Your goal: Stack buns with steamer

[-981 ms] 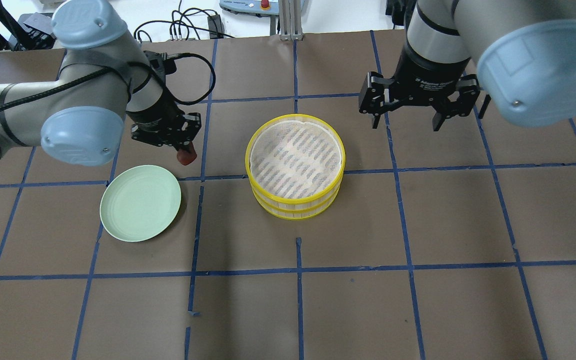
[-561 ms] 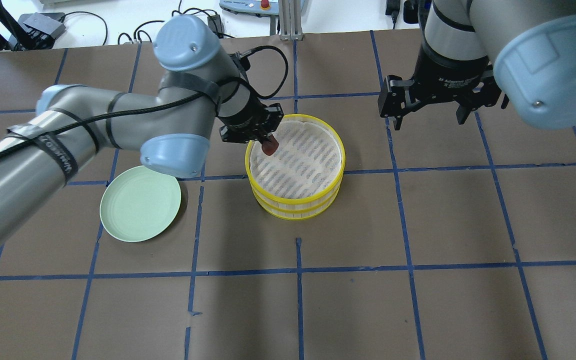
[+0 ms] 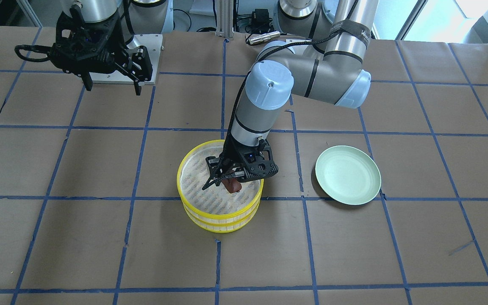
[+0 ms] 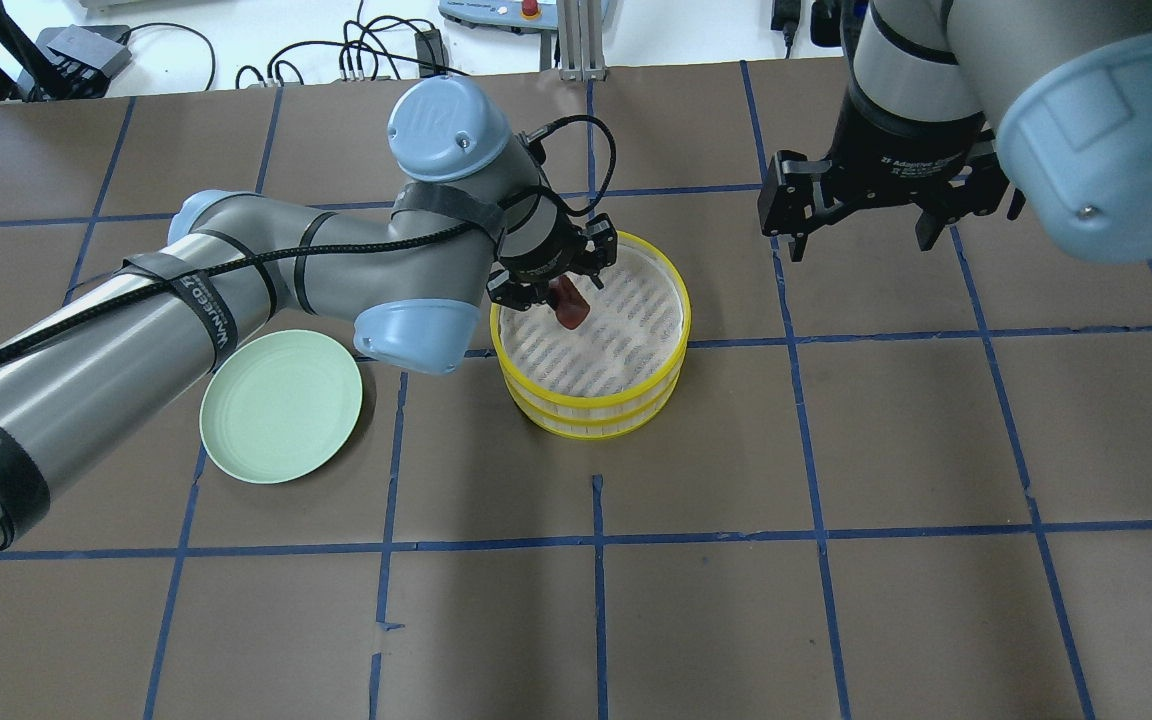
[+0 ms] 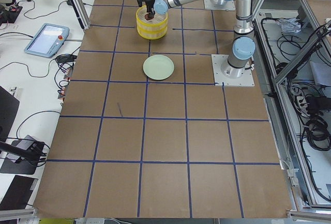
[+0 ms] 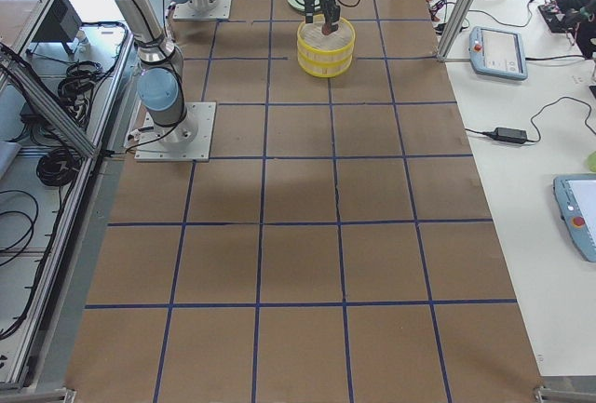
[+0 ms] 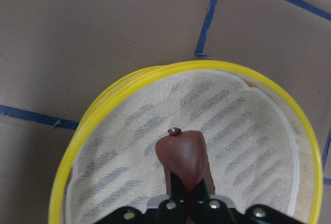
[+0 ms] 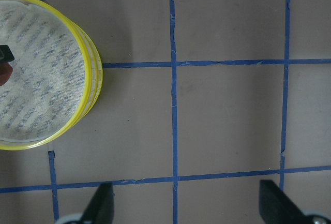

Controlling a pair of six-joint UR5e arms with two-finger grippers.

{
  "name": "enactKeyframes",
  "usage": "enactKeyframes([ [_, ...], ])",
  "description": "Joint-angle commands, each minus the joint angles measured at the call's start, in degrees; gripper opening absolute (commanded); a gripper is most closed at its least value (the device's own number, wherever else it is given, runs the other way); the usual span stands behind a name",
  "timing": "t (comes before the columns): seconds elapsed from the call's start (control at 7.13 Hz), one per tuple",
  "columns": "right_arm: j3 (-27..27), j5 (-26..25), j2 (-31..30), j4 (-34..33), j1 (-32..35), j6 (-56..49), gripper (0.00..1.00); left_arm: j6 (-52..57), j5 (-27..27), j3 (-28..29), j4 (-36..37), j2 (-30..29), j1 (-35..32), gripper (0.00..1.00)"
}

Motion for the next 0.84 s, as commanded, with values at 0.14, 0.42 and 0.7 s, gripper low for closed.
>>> enactKeyframes([
  [0.14,-0.1,0.0,0.0,-0.2,-1.4,0.0,1.00,0.4,0.0,0.1,-0.5,0.3,0.0,1.00],
  [0.42,0.0,-0.3,-0.1,0.5,-3.1,-0.9,1.00,-0.3,-0.1,0.0,-0.3,0.4,0.0,1.00],
  [0.7,-0.5,0.1,-0.1,1.7,-3.1,-1.2,1.00,0.9,0.3,0.1,-0.1,0.8,0.0,1.00],
])
